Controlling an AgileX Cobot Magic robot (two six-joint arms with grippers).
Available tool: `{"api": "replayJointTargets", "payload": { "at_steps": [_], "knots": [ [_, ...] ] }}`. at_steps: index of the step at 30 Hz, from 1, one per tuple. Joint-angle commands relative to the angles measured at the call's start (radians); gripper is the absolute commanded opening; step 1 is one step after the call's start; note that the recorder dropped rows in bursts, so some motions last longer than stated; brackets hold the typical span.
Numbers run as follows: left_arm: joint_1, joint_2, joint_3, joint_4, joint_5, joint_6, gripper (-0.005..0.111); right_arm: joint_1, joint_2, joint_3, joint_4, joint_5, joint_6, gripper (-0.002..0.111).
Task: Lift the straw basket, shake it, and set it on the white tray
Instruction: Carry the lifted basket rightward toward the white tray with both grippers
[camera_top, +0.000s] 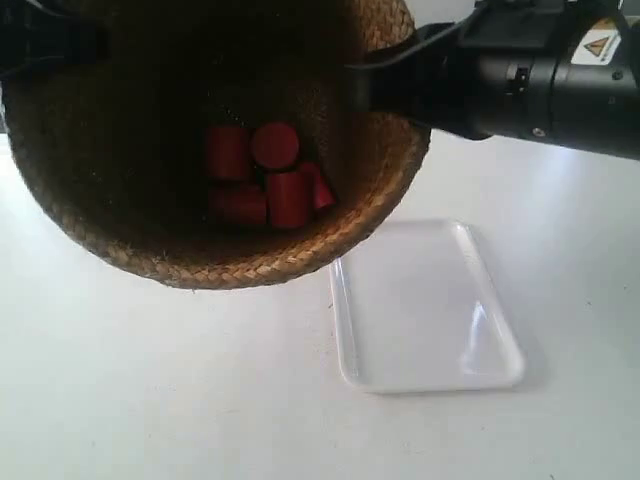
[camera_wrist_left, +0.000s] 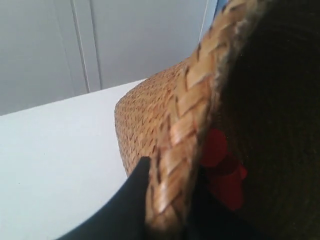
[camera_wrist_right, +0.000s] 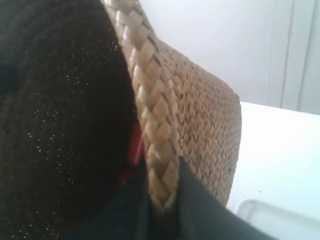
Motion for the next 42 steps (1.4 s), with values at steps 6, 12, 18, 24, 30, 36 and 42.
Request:
{"api": "replayJointTargets", "payload": {
  "at_steps": [6, 12, 18, 24, 30, 36, 42],
  "knots": [
    [-0.025, -0.156, 0.006, -0.066, 0.118, 0.04, 0.0, 0.033, -0.14, -0.006, 0.044, 0.125, 0.036, 0.0],
    [-0.025, -0.081, 0.024, -0.059, 0.015, 0.09, 0.0, -0.016, -0.007, 0.0, -0.022, -0.016, -0.035, 0.0],
    [-0.084, -0.216, 0.024, -0.099, 0.167, 0.212, 0.0, 0.044, -0.14, -0.031, -0.004, 0.099, 0.021, 0.0],
    [-0.084, -0.164, 0.202, -0.121, -0.172, 0.204, 0.0, 0.02, -0.029, 0.09, -0.022, -0.131, -0.063, 0.0],
    [-0.123, -0.288, 0.19, -0.121, -0.048, 0.179, 0.0, 0.083, -0.208, 0.069, -0.023, -0.017, -0.059, 0.0],
    [-0.122, -0.166, 0.244, -0.123, -0.296, 0.16, 0.0, 0.025, -0.084, 0.18, -0.025, -0.191, -0.152, 0.0],
    [-0.203, -0.28, 0.165, -0.102, -0.142, 0.234, 0.0, 0.116, -0.273, 0.147, -0.007, -0.153, -0.067, 0.0]
  ]
}}
